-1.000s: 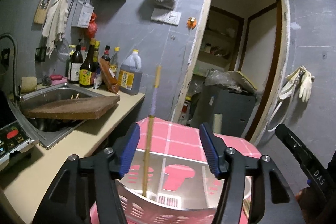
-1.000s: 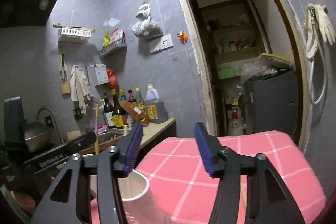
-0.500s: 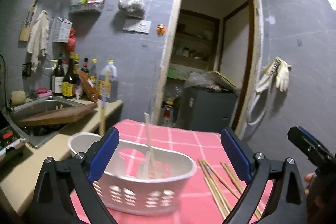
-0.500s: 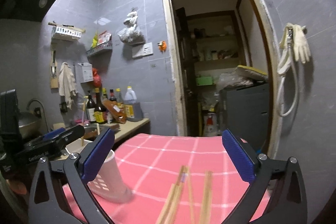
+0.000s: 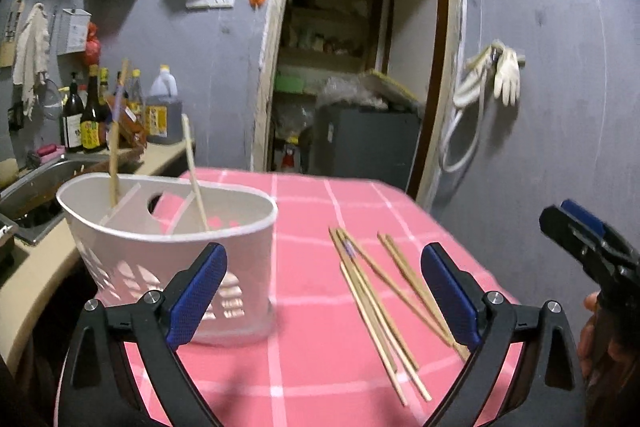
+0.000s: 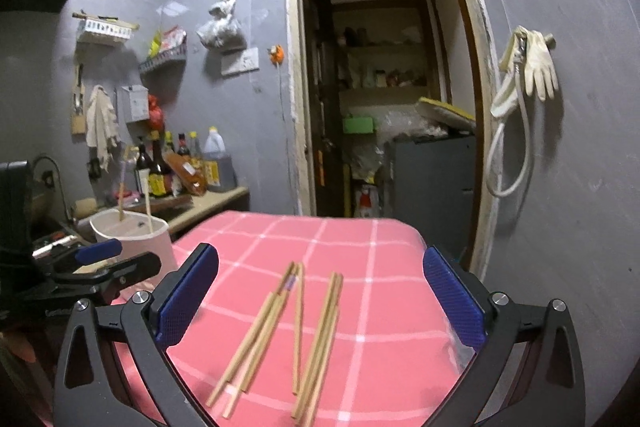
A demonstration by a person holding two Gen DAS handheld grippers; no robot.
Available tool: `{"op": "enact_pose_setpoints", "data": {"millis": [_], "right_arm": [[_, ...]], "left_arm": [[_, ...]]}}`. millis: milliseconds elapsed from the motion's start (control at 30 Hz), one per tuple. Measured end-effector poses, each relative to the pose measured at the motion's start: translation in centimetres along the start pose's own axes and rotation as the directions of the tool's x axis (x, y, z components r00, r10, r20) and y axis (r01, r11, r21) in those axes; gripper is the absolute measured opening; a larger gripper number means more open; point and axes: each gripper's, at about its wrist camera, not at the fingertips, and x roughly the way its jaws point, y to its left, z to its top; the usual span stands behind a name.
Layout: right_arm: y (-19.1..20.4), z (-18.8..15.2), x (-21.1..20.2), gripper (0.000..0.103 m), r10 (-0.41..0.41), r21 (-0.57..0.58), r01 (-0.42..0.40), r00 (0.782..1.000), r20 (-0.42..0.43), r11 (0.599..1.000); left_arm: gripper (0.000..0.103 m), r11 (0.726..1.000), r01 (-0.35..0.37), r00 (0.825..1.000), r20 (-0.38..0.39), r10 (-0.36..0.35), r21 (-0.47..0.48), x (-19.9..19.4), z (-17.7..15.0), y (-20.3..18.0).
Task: Organize utensils
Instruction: 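Withdraw both tools from the caddy back toward the loose chopsticks, then close the left tool on a chopstick while the right tool grasps another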
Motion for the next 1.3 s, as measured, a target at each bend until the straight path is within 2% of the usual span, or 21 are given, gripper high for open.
{"op": "enact_pose_setpoints", "data": {"millis": [133,300,433,600,633,767,833,967,1067,1300], "right_arm": [[-1.0,-0.8,1.3,0.103,-0.015,0.017,0.016,0.998,-0.067,1.0],[-2.2,-1.9,3.0,0.103,-0.014,0.053,0.023,0.985,-0.172,0.998],[-2.9,-2.8,4.5,0.094,-0.013,0.067,0.031,0.966,-0.258,0.997],[-3.4,-3.8,6.1,0.078,0.002,0.079,0.027,0.938,-0.347,0.997],[-3.4,-4.0,6.4,0.073,0.006,0.077,0.023,0.932,-0.362,0.997],[-3.3,-4.5,7.4,0.061,0.017,0.064,0.01,0.908,-0.418,0.998],[-3.3,-4.8,8.1,0.055,0.022,0.062,0.007,0.894,-0.447,0.998],[-3.2,-5.2,9.4,0.05,0.037,0.066,-0.005,0.868,-0.495,0.998],[-3.2,-5.5,10.1,0.047,0.047,0.072,-0.01,0.851,-0.523,0.997],[-3.7,-6.0,11.2,0.044,0.06,0.097,-0.005,0.818,-0.571,0.995]], "left_arm": [[0.095,1.0,-0.009,0.997,-0.077,0.01,0.019,1.6,-1.1,-0.7],[0.095,1.0,-0.008,0.983,-0.184,0.012,0.026,4.0,-2.1,-1.0],[0.093,1.0,-0.004,0.965,-0.262,0.012,0.03,5.8,-2.7,-1.1],[0.076,0.999,0.016,0.942,-0.334,-0.005,0.029,7.3,-3.1,-1.1],[0.074,0.999,0.019,0.936,-0.351,-0.008,0.027,7.8,-3.2,-1.1],[0.059,1.0,0.029,0.907,-0.421,-0.023,0.008,9.6,-3.4,-1.1],[0.056,1.0,0.026,0.894,-0.447,-0.024,-0.002,10.4,-3.5,-0.9],[0.055,1.0,0.018,0.882,-0.472,-0.021,-0.011,11.5,-3.2,-0.7],[0.051,1.0,0.017,0.875,-0.484,-0.018,-0.008,12.1,-3.0,-0.6],[0.05,1.0,0.023,0.872,-0.488,-0.026,-0.012,12.5,-3.0,-0.3]]}}
